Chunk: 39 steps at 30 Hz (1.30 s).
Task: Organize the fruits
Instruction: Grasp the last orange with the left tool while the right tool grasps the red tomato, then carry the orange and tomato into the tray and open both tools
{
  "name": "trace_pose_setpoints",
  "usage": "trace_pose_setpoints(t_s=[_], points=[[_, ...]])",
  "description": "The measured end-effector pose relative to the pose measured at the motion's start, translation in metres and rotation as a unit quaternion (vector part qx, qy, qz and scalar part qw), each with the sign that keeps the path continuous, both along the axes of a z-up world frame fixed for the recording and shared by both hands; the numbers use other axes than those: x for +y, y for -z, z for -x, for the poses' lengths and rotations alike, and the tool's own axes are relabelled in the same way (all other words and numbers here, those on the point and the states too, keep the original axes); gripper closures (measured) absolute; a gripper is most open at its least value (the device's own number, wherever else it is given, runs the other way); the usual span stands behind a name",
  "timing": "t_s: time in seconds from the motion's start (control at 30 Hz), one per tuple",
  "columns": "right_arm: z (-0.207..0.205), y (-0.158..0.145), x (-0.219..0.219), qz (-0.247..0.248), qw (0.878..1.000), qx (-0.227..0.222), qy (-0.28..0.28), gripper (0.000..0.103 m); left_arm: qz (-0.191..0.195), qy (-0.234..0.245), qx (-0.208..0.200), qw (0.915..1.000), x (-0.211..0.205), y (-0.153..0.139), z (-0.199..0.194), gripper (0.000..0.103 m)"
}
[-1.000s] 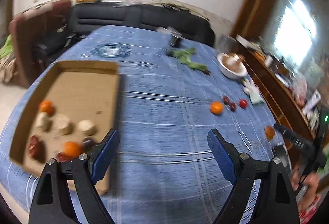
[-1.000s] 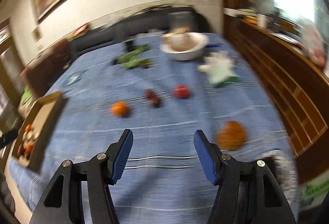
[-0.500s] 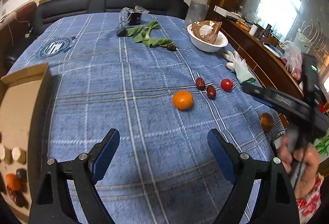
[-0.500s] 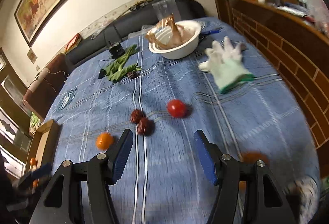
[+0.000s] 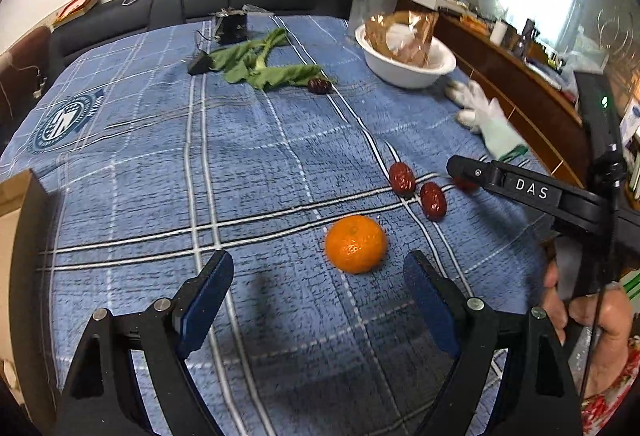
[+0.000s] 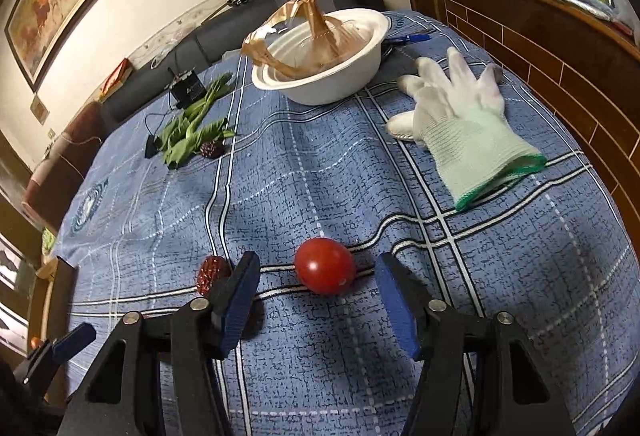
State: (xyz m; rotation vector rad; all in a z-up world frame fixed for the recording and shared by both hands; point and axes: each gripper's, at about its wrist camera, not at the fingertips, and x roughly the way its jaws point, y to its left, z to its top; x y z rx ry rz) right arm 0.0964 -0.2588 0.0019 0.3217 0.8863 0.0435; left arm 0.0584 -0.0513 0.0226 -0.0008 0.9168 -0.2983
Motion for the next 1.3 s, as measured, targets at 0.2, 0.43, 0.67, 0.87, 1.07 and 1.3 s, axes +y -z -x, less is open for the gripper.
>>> trace_pose_setpoints(t_s=[0.2, 0.43, 0.67, 0.87, 1.07, 1.3], points=[[0.002, 0.002, 0.008, 0.03, 1.0, -0.007, 0.0, 0.07, -0.03, 0.021, 0.005, 0.9993, -0.021, 0.014, -0.008, 0.054], [0.023, -0.021, 0.014, 0.028, 0.999, -0.032, -0.013, 0.07, -0.013, 0.022, 0.003, 0.9997, -0.013, -0.002, 0.004, 0.073], [0.059, -0.06, 0.047, 0.019, 0.996, -0.065, -0.058, 0.07, 0.044, -0.024, -0.003, 0.9988, 0.054, -0.036, 0.048, 0.073], [0.089, -0.077, 0.11, 0.017, 0.988, -0.08, -0.132, 0.07, 0.035, -0.1, -0.01, 0.9943, 0.153, -0.05, 0.083, 0.072], [0.102, -0.088, 0.2, -0.002, 0.971, -0.084, -0.226, 0.069, 0.029, -0.198, 0.002, 0.9798, 0.263, -0.051, 0.1, 0.072], [0.105, -0.073, 0.314, -0.014, 0.94, -0.062, -0.335, 0.069, 0.028, -0.247, 0.034, 0.968, 0.326, -0.034, 0.079, 0.072]])
